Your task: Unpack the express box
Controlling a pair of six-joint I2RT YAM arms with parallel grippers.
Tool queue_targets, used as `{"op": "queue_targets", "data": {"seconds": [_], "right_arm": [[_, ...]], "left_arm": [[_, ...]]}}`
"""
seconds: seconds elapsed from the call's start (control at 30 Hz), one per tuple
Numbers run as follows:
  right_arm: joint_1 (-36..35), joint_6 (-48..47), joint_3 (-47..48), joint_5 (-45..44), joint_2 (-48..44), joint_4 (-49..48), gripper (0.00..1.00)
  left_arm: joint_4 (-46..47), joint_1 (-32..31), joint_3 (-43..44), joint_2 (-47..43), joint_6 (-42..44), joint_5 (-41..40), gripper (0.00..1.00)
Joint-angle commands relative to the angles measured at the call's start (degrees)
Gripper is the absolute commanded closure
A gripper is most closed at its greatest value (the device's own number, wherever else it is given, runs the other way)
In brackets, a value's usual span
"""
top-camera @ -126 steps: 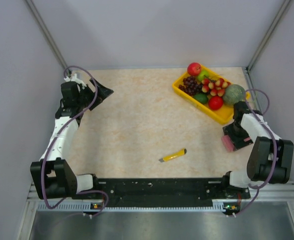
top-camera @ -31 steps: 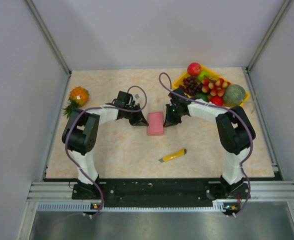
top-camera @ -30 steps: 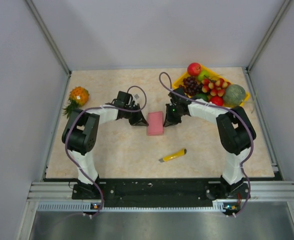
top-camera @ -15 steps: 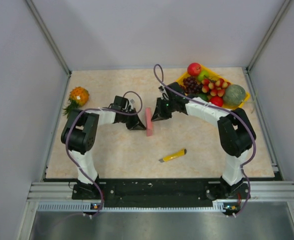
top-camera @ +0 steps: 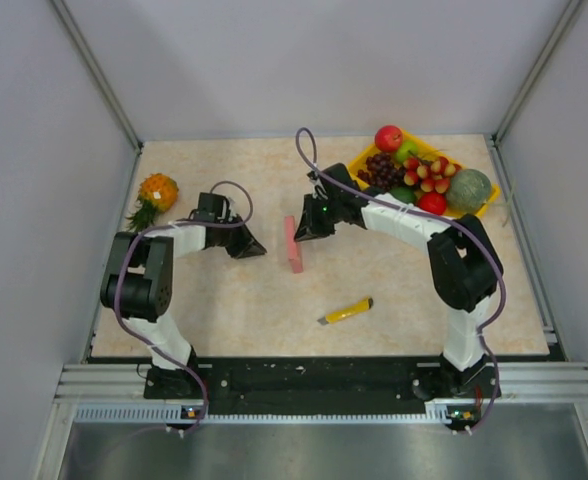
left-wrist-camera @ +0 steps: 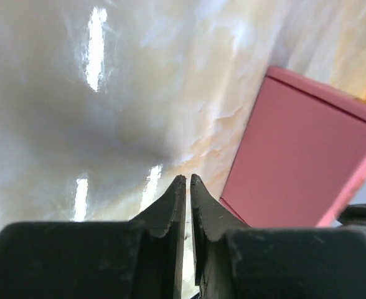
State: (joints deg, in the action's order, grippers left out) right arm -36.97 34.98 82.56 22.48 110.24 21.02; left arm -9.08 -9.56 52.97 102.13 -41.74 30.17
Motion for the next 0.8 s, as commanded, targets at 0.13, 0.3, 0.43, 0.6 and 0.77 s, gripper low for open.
{"op": "queue_targets", "data": {"seconds": [0.13,0.3,0.43,0.6,0.77], "right_arm": [[0.9,0.2,-0.9,-9.9,-7.9,1.0,0.86],[2.8,1.6,-5.0,-16.1,-11.2,2.6,0.74],[4.6,2.5,-7.2,-18.2,-12.8,4.1,0.66],[5.9,2.4,-10.6,-19.9,-14.2,4.8,0.58],[6.0,1.5,-12.4,-20.8,-14.3,5.4,0.55]], "left_arm": [[1.3,0.0,2.2,-9.0,3.1,1.7,0.58],[2.9,-1.9,4.0,-9.5,6.0,5.0,0.32],[0.8,-6.1,7.7,-8.9,8.5,2.8,0.19],[-3.7,-9.6,12.0,-6.2,9.6,-1.2,0.1],[-10.9,-11.2,19.1,1.2,9.2,-2.9,0.08]]}}
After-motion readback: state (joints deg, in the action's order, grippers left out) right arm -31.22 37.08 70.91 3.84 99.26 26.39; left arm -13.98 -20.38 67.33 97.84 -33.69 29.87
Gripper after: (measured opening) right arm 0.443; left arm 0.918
